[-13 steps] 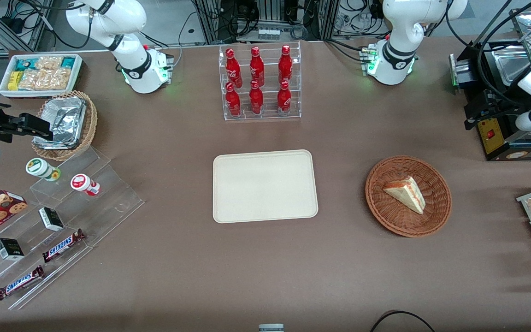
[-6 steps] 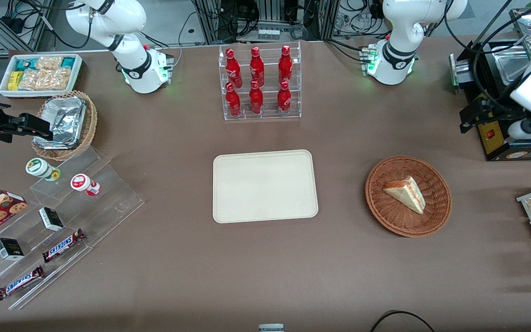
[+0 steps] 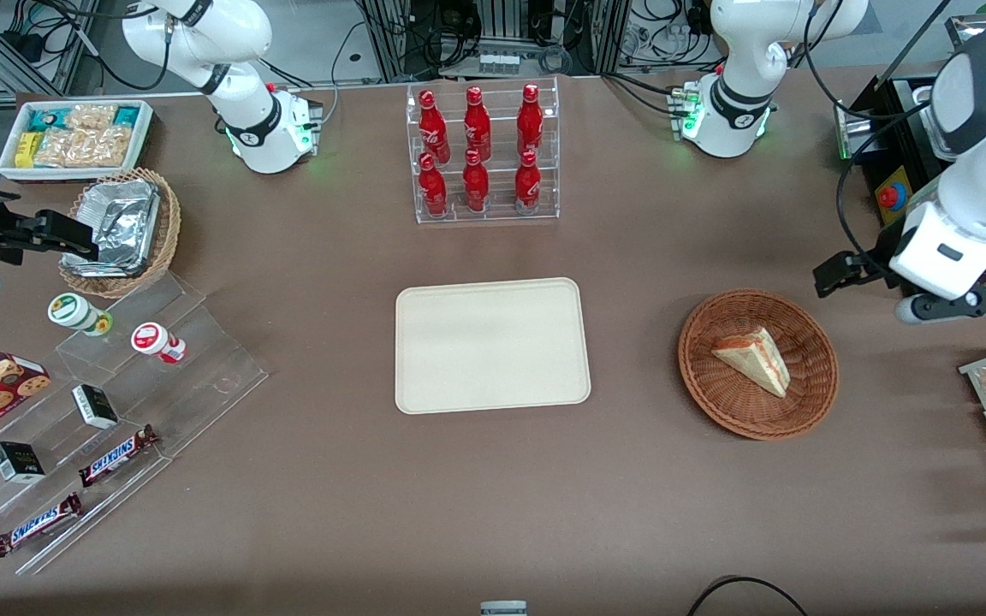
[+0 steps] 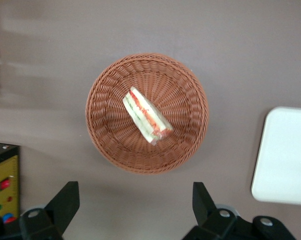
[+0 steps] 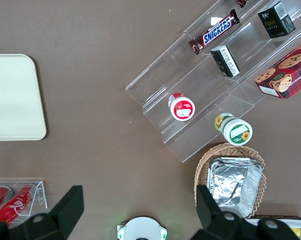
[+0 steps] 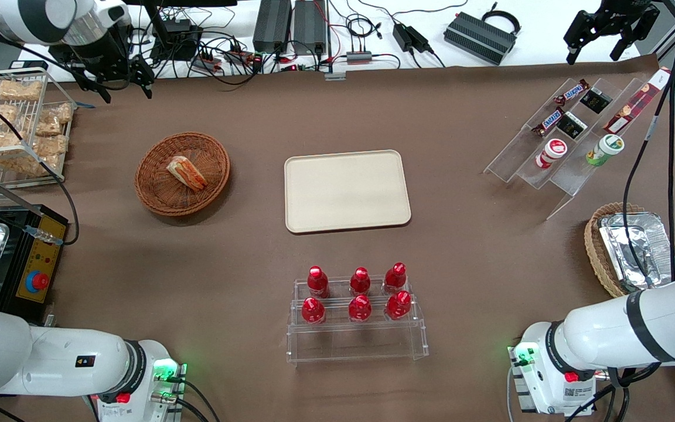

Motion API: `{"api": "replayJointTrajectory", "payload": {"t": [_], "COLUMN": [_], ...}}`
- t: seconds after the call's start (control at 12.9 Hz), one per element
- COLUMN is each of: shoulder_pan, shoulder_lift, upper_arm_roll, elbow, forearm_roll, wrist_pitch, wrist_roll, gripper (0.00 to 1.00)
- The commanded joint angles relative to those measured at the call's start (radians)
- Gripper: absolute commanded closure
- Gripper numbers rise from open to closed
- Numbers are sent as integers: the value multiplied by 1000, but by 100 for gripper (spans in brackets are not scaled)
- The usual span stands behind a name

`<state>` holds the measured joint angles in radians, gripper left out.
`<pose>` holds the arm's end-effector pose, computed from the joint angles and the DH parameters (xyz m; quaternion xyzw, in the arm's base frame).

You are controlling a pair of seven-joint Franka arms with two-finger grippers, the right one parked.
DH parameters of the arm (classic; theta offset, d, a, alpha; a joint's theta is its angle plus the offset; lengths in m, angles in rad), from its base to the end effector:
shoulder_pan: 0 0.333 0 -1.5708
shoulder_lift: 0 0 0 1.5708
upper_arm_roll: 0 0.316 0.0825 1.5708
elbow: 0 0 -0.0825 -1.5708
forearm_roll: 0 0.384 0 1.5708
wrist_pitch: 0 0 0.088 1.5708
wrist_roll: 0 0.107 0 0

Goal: Place sandwich from basket to tray
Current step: 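Move the open left gripper over the sandwich in the wicker basket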

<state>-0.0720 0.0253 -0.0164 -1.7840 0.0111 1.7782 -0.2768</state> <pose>0.5656 -0.0491 0.5266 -0.9955 -0.0928 0.0143 0.0079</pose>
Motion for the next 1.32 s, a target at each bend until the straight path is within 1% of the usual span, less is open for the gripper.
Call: {"api": "replayJointTrajectory", "payload": {"t": [0.0,0.39,0.54,0.7,1.24], "shoulder_pan": [-5,-11,-11,-11,-14], "shoulder_lift": [-28,-27,-19,-19,93], "upper_arm_roll": [3,1,3,1,-2], "elbow": [-130,-313,-340,-397,-410], "forearm_roll": [13,15,15,13,13], "wrist_pitch": [125,354,383,449,609], "wrist_roll": [-140,-358,-381,-425,-515], "gripper": [0,0,0,0,0]}}
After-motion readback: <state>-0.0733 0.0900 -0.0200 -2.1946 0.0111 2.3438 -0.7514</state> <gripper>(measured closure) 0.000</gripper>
